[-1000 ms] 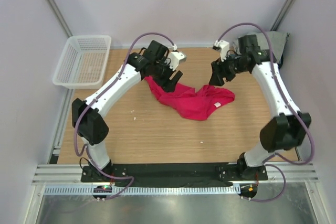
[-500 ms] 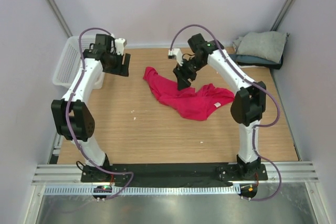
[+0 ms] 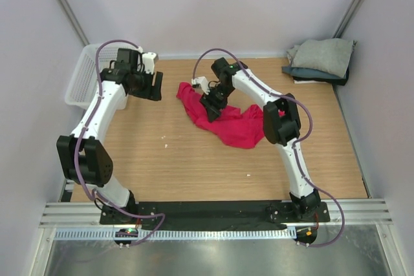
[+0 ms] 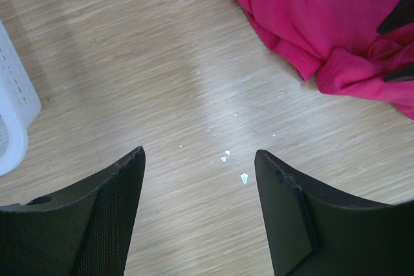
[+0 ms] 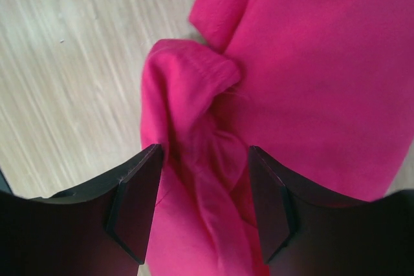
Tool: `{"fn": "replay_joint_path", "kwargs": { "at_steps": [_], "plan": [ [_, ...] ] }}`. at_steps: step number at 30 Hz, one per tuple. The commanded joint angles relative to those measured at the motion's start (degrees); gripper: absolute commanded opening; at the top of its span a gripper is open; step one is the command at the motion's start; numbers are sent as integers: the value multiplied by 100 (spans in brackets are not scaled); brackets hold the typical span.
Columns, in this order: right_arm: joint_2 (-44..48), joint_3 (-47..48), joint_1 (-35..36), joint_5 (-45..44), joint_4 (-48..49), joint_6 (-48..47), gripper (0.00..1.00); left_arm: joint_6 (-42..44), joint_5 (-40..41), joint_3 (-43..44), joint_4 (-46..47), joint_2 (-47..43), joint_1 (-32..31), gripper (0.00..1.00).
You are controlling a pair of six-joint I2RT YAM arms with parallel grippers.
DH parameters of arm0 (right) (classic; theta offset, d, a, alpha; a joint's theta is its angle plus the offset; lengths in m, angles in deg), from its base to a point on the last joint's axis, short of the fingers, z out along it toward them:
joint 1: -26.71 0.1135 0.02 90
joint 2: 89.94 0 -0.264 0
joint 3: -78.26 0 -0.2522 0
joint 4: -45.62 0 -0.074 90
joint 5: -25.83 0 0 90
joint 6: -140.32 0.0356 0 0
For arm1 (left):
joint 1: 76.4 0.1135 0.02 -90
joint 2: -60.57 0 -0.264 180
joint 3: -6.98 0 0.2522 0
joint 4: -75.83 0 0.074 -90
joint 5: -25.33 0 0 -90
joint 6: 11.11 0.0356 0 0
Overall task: Fold and stack the t-shirts
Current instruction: Flatten the tshirt out
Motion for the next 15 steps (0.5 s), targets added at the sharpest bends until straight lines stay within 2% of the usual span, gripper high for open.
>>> {"fn": "replay_joint_path", "kwargs": {
  "at_steps": [1,8,15],
  "plan": [
    [-46,472,19,-82,205,74,61,-85,-64,-91,224,-237,15,70],
    [-292,560,37,-12,302,162,61,-67,-38,-47,198,-185,41,70],
    [-319,516,63,6,310,136,55,-111,-55,23,224,-36,58,70]
  ]
}}
